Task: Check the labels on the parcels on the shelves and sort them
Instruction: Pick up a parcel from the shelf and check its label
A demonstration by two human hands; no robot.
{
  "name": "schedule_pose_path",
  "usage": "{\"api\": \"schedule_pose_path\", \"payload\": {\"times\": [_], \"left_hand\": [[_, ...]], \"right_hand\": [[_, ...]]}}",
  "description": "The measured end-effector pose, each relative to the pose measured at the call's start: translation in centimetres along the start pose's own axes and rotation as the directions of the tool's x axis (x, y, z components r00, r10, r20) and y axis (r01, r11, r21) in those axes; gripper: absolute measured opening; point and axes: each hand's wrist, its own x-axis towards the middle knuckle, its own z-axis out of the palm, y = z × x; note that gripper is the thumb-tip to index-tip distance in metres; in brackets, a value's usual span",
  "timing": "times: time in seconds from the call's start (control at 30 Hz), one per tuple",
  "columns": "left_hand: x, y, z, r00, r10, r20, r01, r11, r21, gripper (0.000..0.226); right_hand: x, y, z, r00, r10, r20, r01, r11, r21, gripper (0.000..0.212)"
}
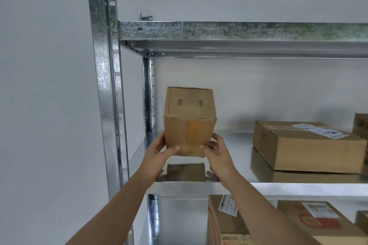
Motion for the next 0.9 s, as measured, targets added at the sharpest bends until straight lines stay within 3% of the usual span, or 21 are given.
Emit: {"api": "schedule_pose_path", "payload": {"times": [0.17,0.23,0.3,0.5,0.63,0.8,0.9], "left_hand": [[-0.5,3.5,-0.3,0.999,0.011,0.041,-0.014,0.997,0.072,0.062],[-0.5,4.5,-0.4,1.000,-0.002,0.026,0.000,0.997,0.077,0.089],[-0.6,5.3,-0.3,0.999,-0.014,0.035,0.013,0.999,0.033,0.104],[-0.4,7.0,-0.1,0.995,0.010,0.098,-0.007,1.000,-0.029,0.081],[-0.5,6.1,0.1,0.992,0.000,0.124,0.008,0.998,-0.063,0.083],[-0.7,4.6,0.4,0.995,-0.052,0.081,0.059,0.995,-0.082,0.064],[-0.8,3.9,0.4,0.995,-0.086,0.056,0.090,0.994,-0.063,0.070]], "right_hand": [[-0.4,-2.6,-0.6,1.000,-0.016,0.016,0.016,1.000,0.001,0.030],[-0.4,-3.8,-0.8,0.999,-0.006,0.054,0.003,0.999,0.054,0.024],[0.1,-4.6,-1.0,0.997,0.010,0.072,-0.017,0.995,0.096,0.037],[0.1,-6.8,-1.7,0.987,-0.021,0.161,0.000,0.991,0.132,0.047],[-0.2,-6.4,-1.8,0.984,-0.014,0.177,-0.012,0.989,0.146,0.047],[-0.3,-4.5,-1.7,0.985,0.025,0.169,-0.052,0.986,0.157,0.050],[-0.4,-3.5,-1.5,0.986,0.039,0.165,-0.069,0.981,0.179,0.049]]}}
